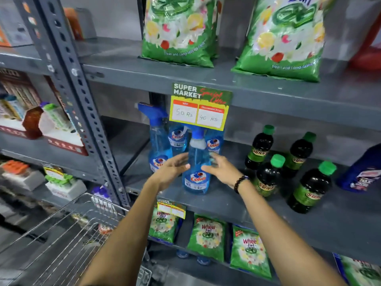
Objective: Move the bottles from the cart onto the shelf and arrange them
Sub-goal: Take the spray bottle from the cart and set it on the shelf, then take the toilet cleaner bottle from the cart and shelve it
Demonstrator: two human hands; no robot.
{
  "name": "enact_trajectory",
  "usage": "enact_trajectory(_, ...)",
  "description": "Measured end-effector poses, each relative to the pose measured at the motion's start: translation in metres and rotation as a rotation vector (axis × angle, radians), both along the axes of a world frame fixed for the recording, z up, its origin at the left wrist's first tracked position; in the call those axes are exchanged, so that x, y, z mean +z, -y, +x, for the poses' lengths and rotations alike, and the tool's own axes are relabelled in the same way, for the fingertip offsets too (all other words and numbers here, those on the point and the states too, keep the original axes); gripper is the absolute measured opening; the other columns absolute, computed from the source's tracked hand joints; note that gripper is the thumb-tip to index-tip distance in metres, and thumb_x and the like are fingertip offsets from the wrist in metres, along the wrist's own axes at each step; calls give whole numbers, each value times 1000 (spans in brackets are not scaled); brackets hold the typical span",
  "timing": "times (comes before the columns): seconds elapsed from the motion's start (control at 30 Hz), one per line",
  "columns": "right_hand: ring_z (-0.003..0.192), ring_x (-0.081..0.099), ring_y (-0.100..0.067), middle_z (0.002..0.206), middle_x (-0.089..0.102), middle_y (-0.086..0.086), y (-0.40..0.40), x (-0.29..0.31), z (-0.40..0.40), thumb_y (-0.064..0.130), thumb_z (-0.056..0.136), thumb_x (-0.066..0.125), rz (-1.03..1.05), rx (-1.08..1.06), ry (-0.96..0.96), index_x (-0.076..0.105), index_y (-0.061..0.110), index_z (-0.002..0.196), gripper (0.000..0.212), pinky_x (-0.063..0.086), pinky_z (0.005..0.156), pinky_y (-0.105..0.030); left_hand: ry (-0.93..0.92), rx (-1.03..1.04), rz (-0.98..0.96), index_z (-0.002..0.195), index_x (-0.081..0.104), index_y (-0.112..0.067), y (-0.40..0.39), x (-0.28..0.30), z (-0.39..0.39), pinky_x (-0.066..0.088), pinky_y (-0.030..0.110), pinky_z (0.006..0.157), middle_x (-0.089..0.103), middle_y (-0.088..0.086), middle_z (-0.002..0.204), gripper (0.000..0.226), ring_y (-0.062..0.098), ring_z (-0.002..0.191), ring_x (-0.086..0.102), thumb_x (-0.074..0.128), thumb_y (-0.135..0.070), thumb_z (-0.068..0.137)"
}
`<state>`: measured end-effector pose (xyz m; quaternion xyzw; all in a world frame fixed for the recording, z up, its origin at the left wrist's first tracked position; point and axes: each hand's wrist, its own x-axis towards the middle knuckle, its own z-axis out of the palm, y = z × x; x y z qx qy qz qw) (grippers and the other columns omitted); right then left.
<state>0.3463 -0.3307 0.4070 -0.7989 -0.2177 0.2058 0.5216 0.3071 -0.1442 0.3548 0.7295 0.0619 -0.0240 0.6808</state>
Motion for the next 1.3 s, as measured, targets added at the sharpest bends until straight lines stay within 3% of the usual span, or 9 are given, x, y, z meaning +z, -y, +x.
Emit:
enact_trajectory(0.4, 129, 45, -27, 141, 45, -17, 5, -16, 21, 1, 86, 59, 71, -93, -105, 32, 3, 140, 61, 38, 110, -41, 54, -5, -4, 137, 37, -12, 20, 15, 10, 44, 10, 87, 43, -1, 131, 50, 7, 123, 36, 50, -3, 90)
enact_trajectory(0.57, 102, 54, -12, 126, 56, -9, 6, -30, -4, -6, 77, 67, 121, -296, -105, 49, 8, 126, 54, 43, 88, -26, 20, 118, -13, 141, 31, -7, 21, 7, -33, 32, 30, 107, 32, 10, 150, 55, 21, 138, 30, 52, -8, 90)
enact_trajectory(0.77, 117, 55, -29, 130, 56, -21, -24, -72, -79, 6, 74, 72, -85, -600, -19, 51, -3, 123, 54, 43, 100, -41, -123, 372, -253, 138, 34, -3, 3, -26, -130, 33, 37, 109, 39, 15, 146, 55, 26, 134, 39, 57, -11, 88)
enact_trajectory(0.83, 111, 57, -25, 128, 58, -20, -47, -84, -110, 8, 76, 70, -96, -521, -22, 54, -2, 121, 48, 44, 99, -41, -152, 437, -289, 136, 36, -2, -9, -38, -165, 39, 36, 102, 45, 13, 140, 53, 27, 127, 45, 57, -10, 88)
enact_trajectory(0.93, 114, 57, -26, 130, 57, -19, -95, -101, -157, 9, 80, 66, -153, -273, -32, 52, -1, 125, 48, 43, 100, -36, -170, 554, -341, 127, 42, -5, -33, -53, -221, 44, 21, 71, 51, 9, 116, 40, 22, 104, 51, 54, -7, 89)
enact_trajectory(0.97, 110, 57, -23, 130, 57, -20, -114, -106, -173, 7, 80, 66, -151, -190, -42, 51, -1, 125, 48, 43, 98, -35, -178, 596, -346, 122, 44, -9, -42, -58, -239, 44, 20, 68, 51, 10, 113, 35, 21, 99, 52, 54, -7, 89)
enact_trajectory(1.1, 117, 54, -27, 133, 53, -19, -190, -128, -224, 7, 84, 63, -204, 88, -122, 48, 0, 128, 47, 41, 96, -28, -250, 830, -385, 129, 45, -1, -86, -92, -305, 43, 37, 95, 56, 12, 114, 39, 22, 101, 53, 52, -8, 90)
enact_trajectory(1.2, 123, 50, -29, 138, 50, -15, -243, -153, -250, 11, 88, 59, -344, 316, -123, 45, 4, 132, 47, 41, 103, -35, -351, 1020, -426, 137, 36, -2, -120, -122, -349, 43, 35, 85, 52, 15, 128, 47, 23, 106, 52, 48, -9, 92)
enact_trajectory(1.3, 121, 51, -30, 138, 50, -16, -288, -188, -267, 6, 90, 55, -476, 484, -124, 41, 0, 136, 48, 41, 87, -18, -442, 1222, -473, 138, 32, 1, -147, -156, -385, 41, 25, 63, 47, 19, 138, 49, 28, 112, 52, 47, -6, 92)
